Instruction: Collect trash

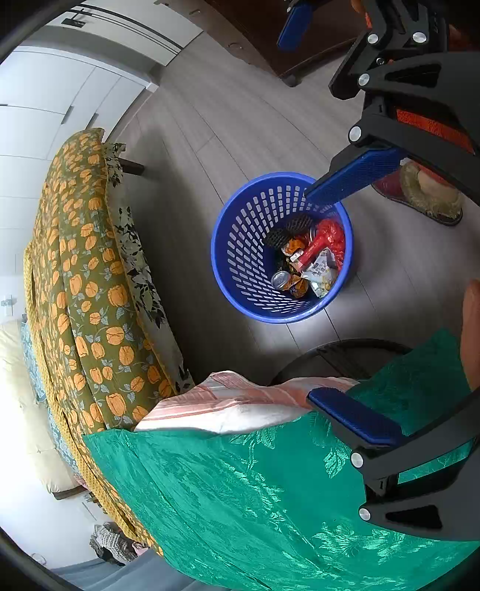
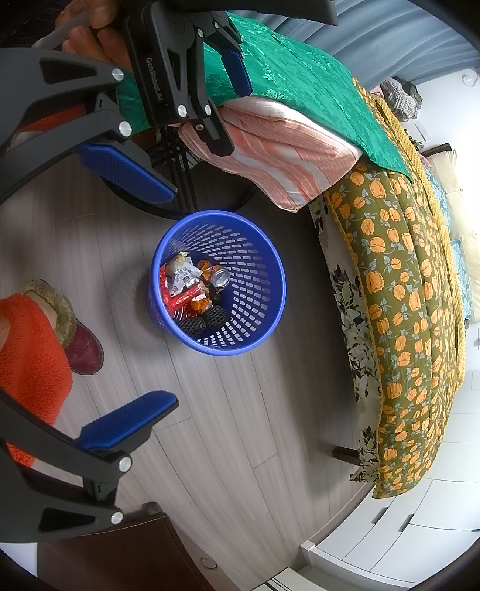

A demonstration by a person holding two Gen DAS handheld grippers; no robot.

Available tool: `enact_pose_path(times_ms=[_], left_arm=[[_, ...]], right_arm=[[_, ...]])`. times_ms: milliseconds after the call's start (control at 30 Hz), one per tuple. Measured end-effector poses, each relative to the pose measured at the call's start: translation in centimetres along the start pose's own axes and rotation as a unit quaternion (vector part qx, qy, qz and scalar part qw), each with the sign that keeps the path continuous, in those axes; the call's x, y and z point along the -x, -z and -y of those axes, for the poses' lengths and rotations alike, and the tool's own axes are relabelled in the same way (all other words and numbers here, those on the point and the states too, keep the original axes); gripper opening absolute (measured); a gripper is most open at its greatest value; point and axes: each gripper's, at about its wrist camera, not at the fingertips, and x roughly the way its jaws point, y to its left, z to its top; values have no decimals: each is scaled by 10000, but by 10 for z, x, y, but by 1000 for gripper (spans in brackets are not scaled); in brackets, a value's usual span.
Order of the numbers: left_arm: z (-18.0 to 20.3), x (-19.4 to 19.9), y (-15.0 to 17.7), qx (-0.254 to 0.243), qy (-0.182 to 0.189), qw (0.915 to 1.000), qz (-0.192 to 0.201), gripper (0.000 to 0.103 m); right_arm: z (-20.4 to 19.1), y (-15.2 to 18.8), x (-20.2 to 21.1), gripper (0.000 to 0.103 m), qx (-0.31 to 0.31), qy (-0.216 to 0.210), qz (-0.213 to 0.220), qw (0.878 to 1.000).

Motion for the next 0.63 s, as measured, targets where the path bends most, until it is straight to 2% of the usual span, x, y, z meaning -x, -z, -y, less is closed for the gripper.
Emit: enact_pose_path(times_ms=[367,500,633], left_arm=[[-5,6,2,-34,-142,9997,212,97],[-7,3,-1,9,-56,10000,35,97],[-4,4,0,-20,-54,10000,34,97]], right_arm=[[1,-1,-1,99,7,7,-5,10000],[-3,4,-2,99,-6,30,-18,10000],[-3,4,-2,98,-2,28,-19,10000]])
